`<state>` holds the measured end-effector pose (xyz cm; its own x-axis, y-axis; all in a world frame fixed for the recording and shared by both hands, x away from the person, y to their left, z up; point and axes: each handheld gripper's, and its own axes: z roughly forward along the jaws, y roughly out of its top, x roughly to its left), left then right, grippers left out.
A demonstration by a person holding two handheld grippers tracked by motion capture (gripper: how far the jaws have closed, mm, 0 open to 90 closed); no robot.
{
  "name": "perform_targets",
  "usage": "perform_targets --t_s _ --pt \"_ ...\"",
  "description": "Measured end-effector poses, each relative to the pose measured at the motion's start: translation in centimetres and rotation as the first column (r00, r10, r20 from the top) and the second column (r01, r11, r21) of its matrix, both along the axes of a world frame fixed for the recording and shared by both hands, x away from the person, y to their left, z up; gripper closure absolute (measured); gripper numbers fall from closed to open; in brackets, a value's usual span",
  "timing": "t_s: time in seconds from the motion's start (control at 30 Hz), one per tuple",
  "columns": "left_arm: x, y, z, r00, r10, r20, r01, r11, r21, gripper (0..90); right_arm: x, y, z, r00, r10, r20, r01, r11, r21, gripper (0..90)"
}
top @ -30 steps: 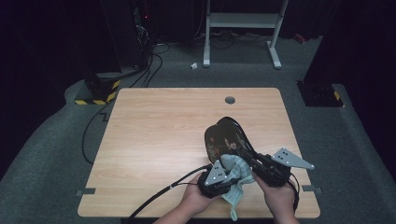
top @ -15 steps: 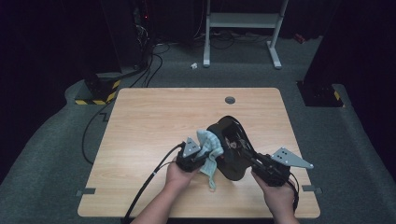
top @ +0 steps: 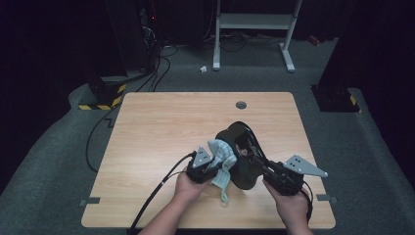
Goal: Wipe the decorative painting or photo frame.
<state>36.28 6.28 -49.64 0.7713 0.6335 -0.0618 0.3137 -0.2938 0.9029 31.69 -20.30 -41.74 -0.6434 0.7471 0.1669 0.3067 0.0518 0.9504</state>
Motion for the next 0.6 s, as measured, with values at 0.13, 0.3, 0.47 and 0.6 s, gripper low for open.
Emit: perform_targets --t_s 0.13,0.3,0.47,0.6 --pt "-2.4 -2.2 0.3 0.9961 -0.088 0.008 0.088 0.9961 0.009 72.2 0.0 0.1 0.0 1.0 0.002 0.001 -0.002 1.0 0.0 79.6" --pt "-4.3 -4.2 0.5 0.9855 -0.169 0.021 0.168 0.9855 0.022 72.1 0.1 -0.1 0.0 1.0 0.004 -0.005 -0.004 1.0 0.005 79.6" --pt "-4.4 -4.3 0.2 0.9823 -0.186 0.025 0.185 0.9821 0.035 72.0 0.0 0.0 0.0 0.9999 0.009 -0.006 -0.009 0.9999 0.005 79.6" --pt "-3.4 -3.3 0.0 0.9886 -0.148 0.028 0.147 0.9883 0.041 71.9 0.1 0.0 -0.1 0.9999 0.01 -0.005 -0.01 0.9999 0.004 79.6"
